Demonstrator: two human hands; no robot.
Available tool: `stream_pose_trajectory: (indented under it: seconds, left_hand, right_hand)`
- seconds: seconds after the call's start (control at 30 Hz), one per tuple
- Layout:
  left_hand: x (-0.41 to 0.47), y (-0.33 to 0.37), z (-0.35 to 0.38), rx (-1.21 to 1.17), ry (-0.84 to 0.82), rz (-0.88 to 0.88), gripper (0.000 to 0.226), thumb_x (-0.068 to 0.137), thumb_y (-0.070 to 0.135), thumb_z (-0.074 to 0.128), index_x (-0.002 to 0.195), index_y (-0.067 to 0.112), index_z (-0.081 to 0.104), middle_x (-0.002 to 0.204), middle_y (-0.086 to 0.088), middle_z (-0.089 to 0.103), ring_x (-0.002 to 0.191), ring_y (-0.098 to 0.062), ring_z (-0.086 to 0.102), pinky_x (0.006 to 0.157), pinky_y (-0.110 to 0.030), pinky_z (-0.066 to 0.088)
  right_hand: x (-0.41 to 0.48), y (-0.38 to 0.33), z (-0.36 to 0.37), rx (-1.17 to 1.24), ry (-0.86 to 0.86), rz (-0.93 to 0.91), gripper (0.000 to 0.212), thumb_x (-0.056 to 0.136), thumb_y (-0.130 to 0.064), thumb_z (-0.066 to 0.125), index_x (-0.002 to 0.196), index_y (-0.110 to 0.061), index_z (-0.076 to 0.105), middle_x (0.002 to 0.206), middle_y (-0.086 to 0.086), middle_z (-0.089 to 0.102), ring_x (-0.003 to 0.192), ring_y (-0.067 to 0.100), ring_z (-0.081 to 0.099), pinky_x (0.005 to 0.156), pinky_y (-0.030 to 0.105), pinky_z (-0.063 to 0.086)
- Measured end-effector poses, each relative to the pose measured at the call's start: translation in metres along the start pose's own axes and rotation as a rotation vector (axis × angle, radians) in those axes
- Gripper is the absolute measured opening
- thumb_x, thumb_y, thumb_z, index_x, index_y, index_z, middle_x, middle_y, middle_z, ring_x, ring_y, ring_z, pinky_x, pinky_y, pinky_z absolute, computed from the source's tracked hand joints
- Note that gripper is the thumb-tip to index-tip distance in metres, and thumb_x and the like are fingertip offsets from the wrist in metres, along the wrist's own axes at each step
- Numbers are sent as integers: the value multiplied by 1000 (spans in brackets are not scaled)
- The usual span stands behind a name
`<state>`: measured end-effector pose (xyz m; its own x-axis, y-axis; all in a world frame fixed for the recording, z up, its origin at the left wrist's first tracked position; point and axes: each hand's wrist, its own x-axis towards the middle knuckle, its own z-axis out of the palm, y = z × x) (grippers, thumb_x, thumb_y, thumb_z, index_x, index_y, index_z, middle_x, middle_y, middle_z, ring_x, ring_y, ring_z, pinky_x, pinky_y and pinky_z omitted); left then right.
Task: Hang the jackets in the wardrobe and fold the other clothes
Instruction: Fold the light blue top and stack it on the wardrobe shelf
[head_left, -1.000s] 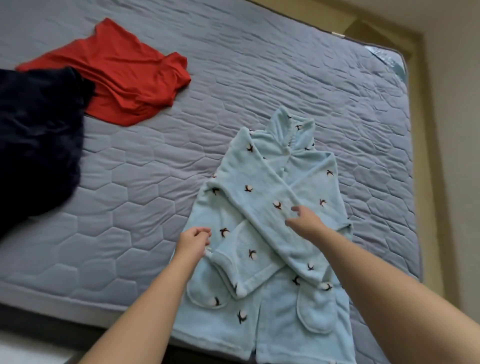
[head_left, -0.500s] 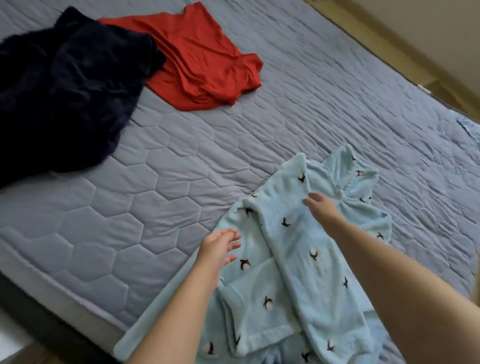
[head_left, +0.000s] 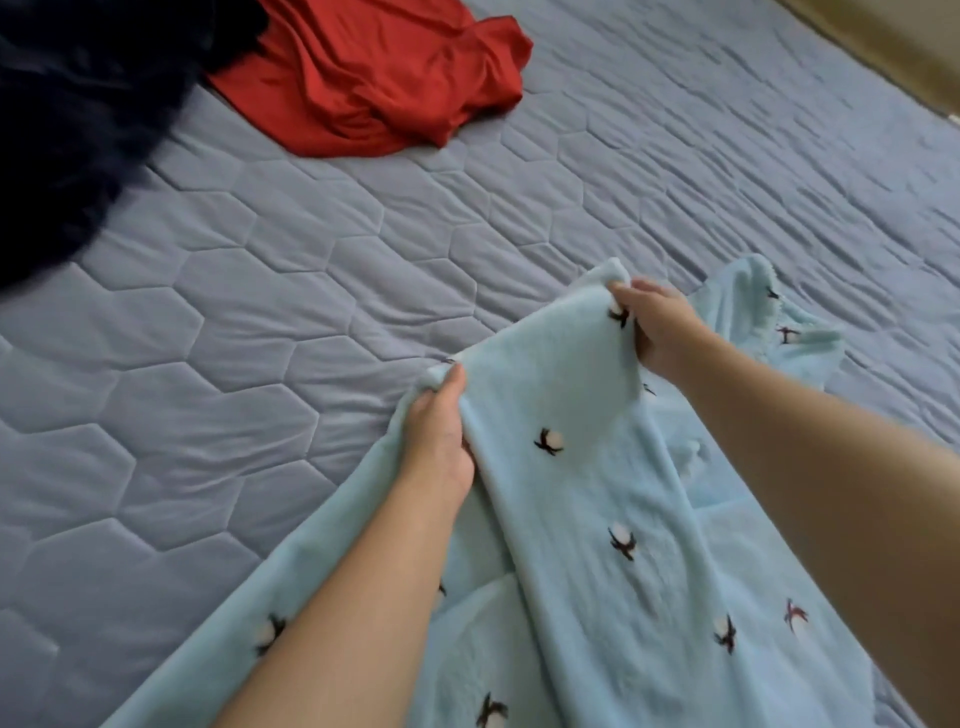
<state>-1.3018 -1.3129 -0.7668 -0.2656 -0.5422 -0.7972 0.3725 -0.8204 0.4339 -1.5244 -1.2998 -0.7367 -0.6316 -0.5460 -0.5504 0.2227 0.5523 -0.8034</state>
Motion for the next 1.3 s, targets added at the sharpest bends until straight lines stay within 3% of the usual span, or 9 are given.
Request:
stream_pose_trajectory:
  seconds: [0.23, 0.33, 0.4, 0.5, 0.67, 0.87, 1.1, 1.2, 1.3]
  left_hand:
    - [19, 3, -4, 133, 29, 32, 26, 99, 21, 47, 111, 2, 62, 113, -19, 66, 100, -28, 64, 87, -39, 52]
    - [9, 8, -12, 216, -48, -31, 25, 100, 20, 44, 105, 7, 65, 96, -10, 72, 85, -20, 69, 70, -29, 56]
    - [1, 12, -22, 332, -74, -32, 20, 99, 13, 44, 96, 14, 64, 84, -3, 73, 73, -14, 68, 60, -26, 56]
    - [-4, 14, -36, 419, -102, -20, 22, 99, 10, 42, 98, 18, 63, 80, 2, 73, 68, -10, 68, 60, -26, 57]
    - [-5, 11, -35, 415, -85, 14, 19, 99, 11, 44, 98, 18, 62, 84, 0, 71, 66, -7, 68, 56, -21, 56]
    - [-37, 1, -32, 466, -84, -88, 11, 97, 14, 50, 90, 15, 58, 70, -1, 70, 57, -9, 66, 54, -23, 56]
    - [-73, -10, -30, 602, -70, -247, 9, 97, 11, 51, 92, 11, 58, 85, -9, 67, 74, -18, 64, 63, -29, 54]
    - [-74, -26, -32, 768, -42, -261, 7, 93, 9, 56, 98, 6, 59, 95, -13, 67, 78, -23, 66, 70, -35, 57]
    - [-74, -34, -45, 1319, -46, -41, 14, 88, 27, 62, 92, 14, 61, 92, -2, 66, 88, -21, 60, 79, -30, 48]
  right_hand:
    - [32, 13, 36, -283, 35, -5, 51, 94, -6, 41, 141, -23, 46, 108, 4, 56, 74, 12, 53, 69, 22, 47]
    - [21, 14, 40, -348, 155, -82, 39, 90, -14, 43, 126, -23, 56, 101, 2, 57, 83, 19, 55, 77, 33, 49]
    - [13, 13, 38, -382, 148, -73, 11, 90, -29, 50, 86, -22, 57, 79, -2, 55, 74, 18, 52, 61, 30, 43]
    - [13, 0, 28, -410, 78, 3, 28, 88, -28, 59, 64, -17, 49, 61, 0, 47, 56, 16, 45, 48, 22, 37]
    - [13, -8, 17, -166, 39, 40, 21, 83, 1, 50, 78, -17, 60, 61, 8, 54, 56, 21, 51, 56, 28, 43]
    - [-40, 23, -16, -337, 4, 107, 23, 90, -42, 58, 93, -19, 62, 77, 5, 60, 69, 21, 57, 66, 34, 45]
    - [-143, 84, -86, -377, -45, 163, 9, 90, -21, 65, 99, -21, 62, 79, -7, 64, 62, 0, 58, 53, 12, 45]
    - [-167, 105, -101, -381, -41, 207, 15, 87, -14, 67, 100, -20, 63, 79, -4, 65, 67, 4, 63, 58, 16, 49]
    - [-184, 125, -107, -522, 26, 195, 22, 84, -15, 68, 102, -25, 61, 87, -1, 65, 79, 15, 64, 70, 30, 52]
